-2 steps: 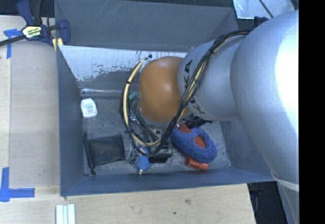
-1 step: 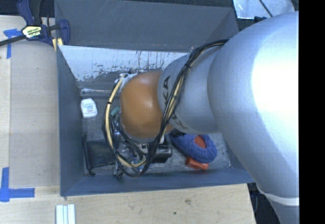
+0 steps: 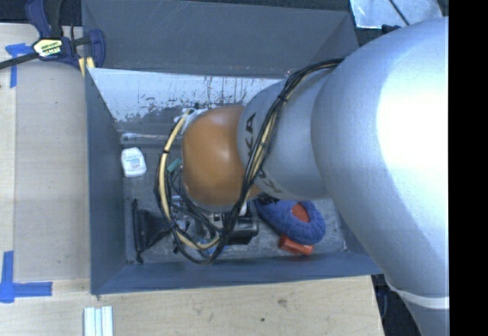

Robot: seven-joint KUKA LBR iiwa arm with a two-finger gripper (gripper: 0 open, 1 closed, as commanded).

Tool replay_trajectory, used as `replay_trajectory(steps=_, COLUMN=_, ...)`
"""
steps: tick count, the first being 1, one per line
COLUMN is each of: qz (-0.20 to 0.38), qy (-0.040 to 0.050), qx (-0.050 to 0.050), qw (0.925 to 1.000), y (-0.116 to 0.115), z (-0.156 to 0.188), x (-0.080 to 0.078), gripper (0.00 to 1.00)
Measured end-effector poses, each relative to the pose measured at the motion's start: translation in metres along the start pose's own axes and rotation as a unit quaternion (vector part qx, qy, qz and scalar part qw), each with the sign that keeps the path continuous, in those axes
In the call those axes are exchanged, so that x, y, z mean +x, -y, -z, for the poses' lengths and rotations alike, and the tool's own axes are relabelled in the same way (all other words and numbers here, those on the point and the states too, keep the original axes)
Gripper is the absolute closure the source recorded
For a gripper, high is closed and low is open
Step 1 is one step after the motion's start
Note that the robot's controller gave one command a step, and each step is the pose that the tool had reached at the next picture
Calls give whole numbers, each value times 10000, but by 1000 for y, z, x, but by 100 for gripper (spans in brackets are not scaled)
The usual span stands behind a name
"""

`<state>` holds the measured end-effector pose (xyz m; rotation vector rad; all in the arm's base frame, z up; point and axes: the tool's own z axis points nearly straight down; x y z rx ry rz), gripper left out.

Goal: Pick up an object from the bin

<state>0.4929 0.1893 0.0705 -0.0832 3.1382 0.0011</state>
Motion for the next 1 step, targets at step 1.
replay_trajectory(steps=1, qz=53, qy=44, qx=-13, qw=10000, y=-15, z=153, x=-20, gripper=100)
